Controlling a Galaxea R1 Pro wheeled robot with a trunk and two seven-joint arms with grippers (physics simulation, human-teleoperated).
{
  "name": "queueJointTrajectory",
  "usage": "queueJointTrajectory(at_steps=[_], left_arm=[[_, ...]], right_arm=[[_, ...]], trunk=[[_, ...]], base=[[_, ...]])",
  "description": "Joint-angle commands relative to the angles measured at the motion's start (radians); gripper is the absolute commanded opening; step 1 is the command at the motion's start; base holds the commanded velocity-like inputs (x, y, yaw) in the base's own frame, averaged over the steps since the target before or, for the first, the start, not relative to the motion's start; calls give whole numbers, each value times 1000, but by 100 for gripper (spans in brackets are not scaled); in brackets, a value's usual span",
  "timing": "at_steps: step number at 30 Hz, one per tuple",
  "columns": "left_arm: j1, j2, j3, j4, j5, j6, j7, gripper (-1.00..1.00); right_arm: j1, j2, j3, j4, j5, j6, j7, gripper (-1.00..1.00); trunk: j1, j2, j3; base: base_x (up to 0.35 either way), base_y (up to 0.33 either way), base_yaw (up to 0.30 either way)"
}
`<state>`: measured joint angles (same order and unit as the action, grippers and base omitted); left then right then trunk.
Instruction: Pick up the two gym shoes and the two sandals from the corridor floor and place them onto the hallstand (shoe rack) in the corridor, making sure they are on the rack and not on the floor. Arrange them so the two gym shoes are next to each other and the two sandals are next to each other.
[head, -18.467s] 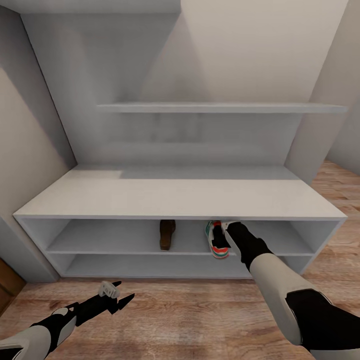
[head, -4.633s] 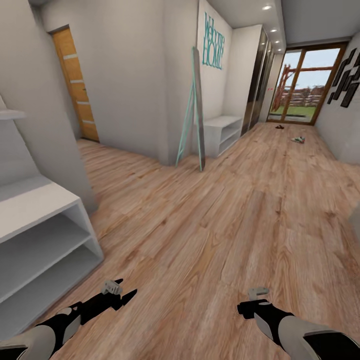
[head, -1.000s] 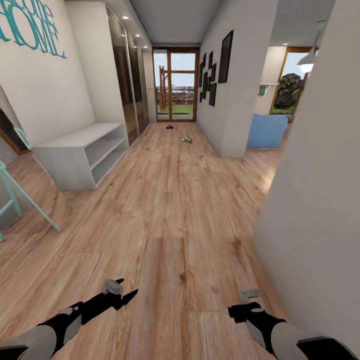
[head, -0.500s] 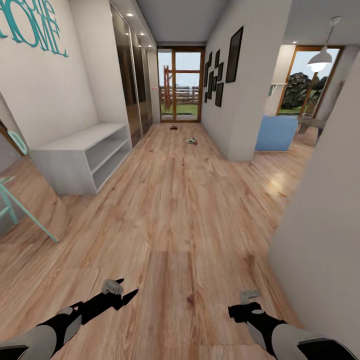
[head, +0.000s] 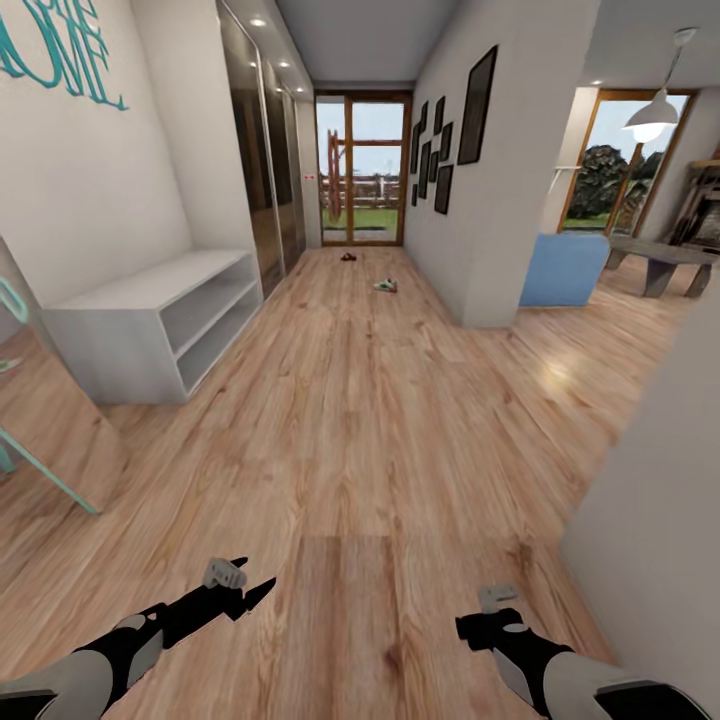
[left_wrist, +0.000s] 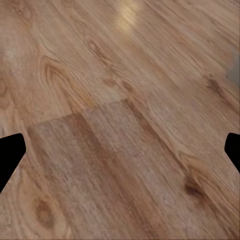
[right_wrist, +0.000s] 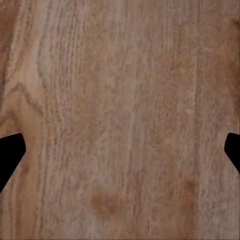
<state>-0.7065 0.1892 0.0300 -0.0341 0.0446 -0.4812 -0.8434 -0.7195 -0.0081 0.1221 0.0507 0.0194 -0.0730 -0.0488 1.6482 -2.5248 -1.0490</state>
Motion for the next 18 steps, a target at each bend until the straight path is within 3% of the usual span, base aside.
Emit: queueJointTrajectory(at_steps=[1, 18], left_arm=[[-1, 0, 2, 1, 5, 2, -6, 100], [-1, 0, 2, 0, 6, 3, -6, 100]], right_arm=[[-2, 0, 7, 5, 2, -6, -3, 100], [-1, 14, 6, 5, 2, -7, -3, 100]], trunk=[[0, 0, -1], [0, 0, -1]], base=[[350, 9, 0], [350, 2, 0]])
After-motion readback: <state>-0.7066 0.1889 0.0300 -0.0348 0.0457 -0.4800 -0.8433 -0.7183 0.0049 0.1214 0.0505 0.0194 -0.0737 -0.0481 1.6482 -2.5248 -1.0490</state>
